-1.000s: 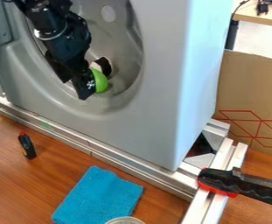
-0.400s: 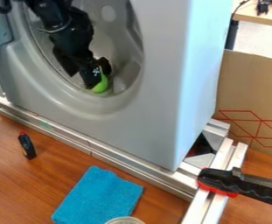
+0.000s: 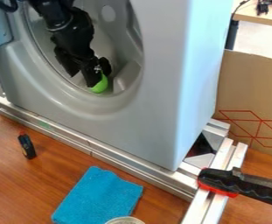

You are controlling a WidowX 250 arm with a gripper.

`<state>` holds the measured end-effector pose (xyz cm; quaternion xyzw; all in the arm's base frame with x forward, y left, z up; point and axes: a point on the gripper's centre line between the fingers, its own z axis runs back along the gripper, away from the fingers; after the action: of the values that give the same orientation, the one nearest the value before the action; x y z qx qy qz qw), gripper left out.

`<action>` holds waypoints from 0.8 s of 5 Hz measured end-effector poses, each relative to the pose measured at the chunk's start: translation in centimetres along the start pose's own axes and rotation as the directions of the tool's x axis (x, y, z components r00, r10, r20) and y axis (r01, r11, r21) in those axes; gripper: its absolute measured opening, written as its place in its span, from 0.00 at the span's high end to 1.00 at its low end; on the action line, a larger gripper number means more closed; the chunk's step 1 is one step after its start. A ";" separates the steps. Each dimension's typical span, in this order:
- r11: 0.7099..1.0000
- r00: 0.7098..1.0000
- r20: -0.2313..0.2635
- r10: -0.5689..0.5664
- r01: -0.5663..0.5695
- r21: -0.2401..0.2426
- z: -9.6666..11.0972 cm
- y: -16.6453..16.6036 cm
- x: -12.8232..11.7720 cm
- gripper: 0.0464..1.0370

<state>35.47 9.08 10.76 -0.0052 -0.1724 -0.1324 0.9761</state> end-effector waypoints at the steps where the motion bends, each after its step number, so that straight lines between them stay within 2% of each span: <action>1: 1.000 1.000 -0.002 0.024 -0.024 -0.010 -0.3 -0.1 0.0 0.04; 2: 0.999 0.999 0.021 0.049 -0.049 -0.012 -0.7 -0.2 0.2 0.04; 3: 0.997 0.996 0.051 0.071 -0.069 -0.038 -1.6 -1.0 0.4 0.04; 4: 0.996 0.996 0.065 0.068 -0.065 -0.057 -1.7 -1.6 0.8 0.09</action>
<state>36.38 7.23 9.43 -0.0420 -0.2010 -0.1043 0.9731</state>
